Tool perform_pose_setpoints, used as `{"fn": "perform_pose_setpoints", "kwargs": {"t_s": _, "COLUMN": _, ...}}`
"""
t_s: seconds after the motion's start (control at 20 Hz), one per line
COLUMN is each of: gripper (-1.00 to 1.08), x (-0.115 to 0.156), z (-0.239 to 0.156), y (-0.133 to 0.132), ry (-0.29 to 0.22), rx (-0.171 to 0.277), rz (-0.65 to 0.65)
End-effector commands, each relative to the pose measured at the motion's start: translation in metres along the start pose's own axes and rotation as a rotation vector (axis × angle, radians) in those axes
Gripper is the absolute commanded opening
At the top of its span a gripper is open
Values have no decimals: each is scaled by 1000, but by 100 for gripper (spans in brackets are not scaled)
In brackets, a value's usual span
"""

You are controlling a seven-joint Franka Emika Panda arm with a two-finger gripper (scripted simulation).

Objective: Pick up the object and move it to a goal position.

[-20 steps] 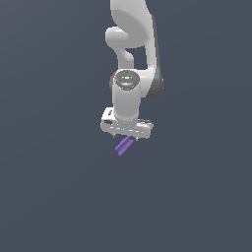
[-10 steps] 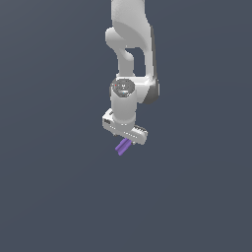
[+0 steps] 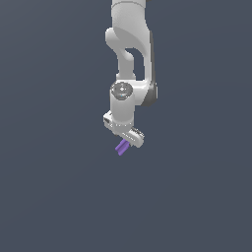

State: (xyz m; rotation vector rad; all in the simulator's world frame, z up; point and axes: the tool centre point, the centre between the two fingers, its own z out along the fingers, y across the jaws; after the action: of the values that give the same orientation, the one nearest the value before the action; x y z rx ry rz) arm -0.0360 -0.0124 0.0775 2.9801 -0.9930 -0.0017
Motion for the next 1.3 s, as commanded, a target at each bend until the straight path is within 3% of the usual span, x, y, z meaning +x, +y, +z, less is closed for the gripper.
{"fn": "perform_pose_setpoints", "kwargs": {"t_s": 0.0, "gripper": 100, "x": 0, "z": 2, "y": 1, "ry": 1, "rx": 1, "rz": 21}}
{"fn": "perform_pose_setpoints", "kwargs": {"t_s": 0.4, "gripper": 100, "x": -1, "z": 8, "y": 2, "ry": 1, "rx": 0, "rz": 24}}
{"fn": "perform_pose_setpoints", "kwargs": {"t_s": 1.1, "gripper": 100, "x": -1, "z": 53, "y": 2, "ry": 1, "rx": 1, "rz": 29}}
{"fn": "perform_pose_setpoints", "kwargs": {"t_s": 1.15, "gripper": -100, "x": -1, "z": 53, "y": 2, "ry": 1, "rx": 1, "rz": 29}}
{"fn": "perform_pose_setpoints", "kwargs": {"t_s": 1.25, "gripper": -100, "x": -1, "z": 53, "y": 2, "ry": 1, "rx": 1, "rz": 29}}
